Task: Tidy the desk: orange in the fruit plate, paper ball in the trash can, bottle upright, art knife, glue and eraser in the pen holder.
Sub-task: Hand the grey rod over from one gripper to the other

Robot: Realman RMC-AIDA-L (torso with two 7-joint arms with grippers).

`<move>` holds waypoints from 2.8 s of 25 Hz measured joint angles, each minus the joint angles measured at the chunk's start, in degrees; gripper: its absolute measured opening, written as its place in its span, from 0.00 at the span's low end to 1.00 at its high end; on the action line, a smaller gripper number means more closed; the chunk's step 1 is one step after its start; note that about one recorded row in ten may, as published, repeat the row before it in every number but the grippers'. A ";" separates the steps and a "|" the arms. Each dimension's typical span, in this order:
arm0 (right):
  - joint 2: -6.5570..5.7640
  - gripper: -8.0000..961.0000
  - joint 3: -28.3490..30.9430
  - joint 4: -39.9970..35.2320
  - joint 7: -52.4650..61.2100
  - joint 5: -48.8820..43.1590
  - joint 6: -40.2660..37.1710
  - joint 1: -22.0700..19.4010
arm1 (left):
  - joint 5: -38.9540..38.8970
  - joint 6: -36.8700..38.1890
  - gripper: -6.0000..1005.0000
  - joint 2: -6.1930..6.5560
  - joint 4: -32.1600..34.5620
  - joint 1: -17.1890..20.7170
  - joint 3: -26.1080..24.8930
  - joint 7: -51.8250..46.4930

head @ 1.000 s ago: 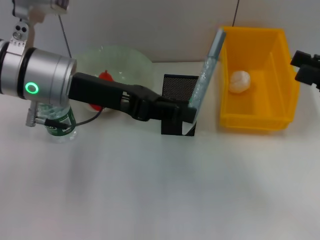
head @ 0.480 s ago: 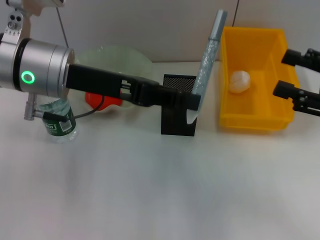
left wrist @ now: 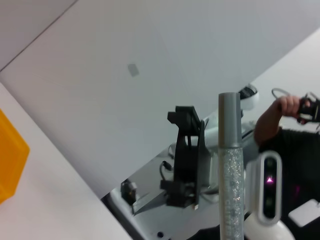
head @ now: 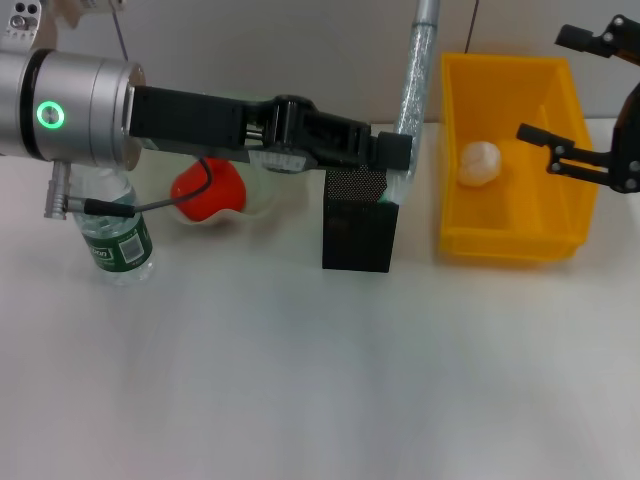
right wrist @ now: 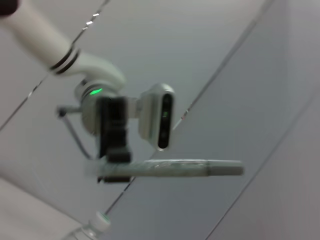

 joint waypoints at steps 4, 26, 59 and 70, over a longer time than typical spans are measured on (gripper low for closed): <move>0.48 0.78 -1.34 -1.57 -11.38 2.57 0.28 0.18 | -0.60 -0.11 0.15 -0.07 -0.06 0.10 -0.04 -1.78; 0.53 0.78 -21.40 -13.01 -61.57 18.25 5.58 -0.49 | -0.68 0.80 0.15 -0.02 -0.26 0.20 0.39 -5.09; 0.31 0.75 -27.02 -13.07 -83.68 22.15 5.74 0.93 | 0.19 2.67 0.15 0.51 -0.29 0.42 0.74 -8.52; 0.33 0.58 -27.50 -13.05 -83.82 22.15 4.69 0.78 | 0.95 2.67 0.15 0.52 -0.28 0.39 0.76 -8.57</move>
